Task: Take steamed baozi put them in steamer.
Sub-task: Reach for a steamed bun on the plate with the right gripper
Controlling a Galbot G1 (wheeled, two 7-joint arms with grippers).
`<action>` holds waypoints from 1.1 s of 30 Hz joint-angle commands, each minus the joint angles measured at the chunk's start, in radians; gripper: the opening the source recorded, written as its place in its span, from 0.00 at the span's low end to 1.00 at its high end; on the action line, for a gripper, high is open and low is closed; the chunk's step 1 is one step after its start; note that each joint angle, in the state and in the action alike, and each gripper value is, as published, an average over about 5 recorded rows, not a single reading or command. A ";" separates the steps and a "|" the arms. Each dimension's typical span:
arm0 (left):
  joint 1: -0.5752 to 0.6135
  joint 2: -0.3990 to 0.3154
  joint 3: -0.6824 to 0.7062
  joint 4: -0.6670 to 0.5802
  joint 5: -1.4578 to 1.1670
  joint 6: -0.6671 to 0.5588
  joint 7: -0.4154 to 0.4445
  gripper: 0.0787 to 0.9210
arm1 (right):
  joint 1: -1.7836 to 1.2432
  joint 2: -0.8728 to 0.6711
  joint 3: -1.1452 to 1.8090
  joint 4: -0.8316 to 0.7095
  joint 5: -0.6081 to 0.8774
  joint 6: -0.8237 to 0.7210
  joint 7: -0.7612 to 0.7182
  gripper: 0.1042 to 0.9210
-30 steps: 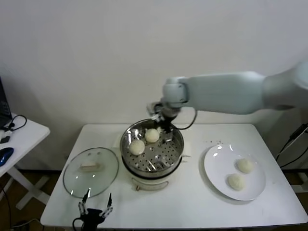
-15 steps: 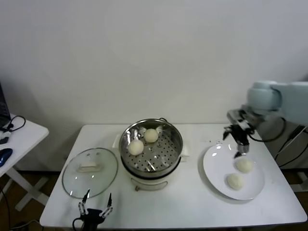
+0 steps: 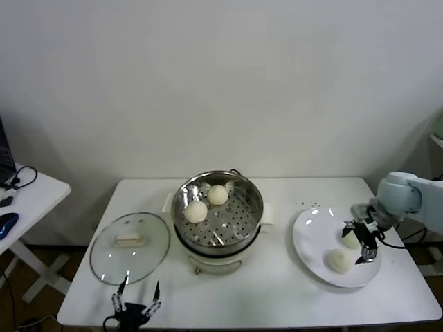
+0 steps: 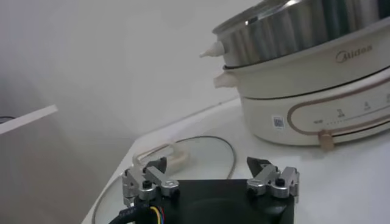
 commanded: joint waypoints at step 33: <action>-0.003 -0.014 0.006 0.004 0.008 0.000 -0.003 0.88 | 0.010 -0.003 0.061 0.050 -0.034 -0.006 0.028 0.56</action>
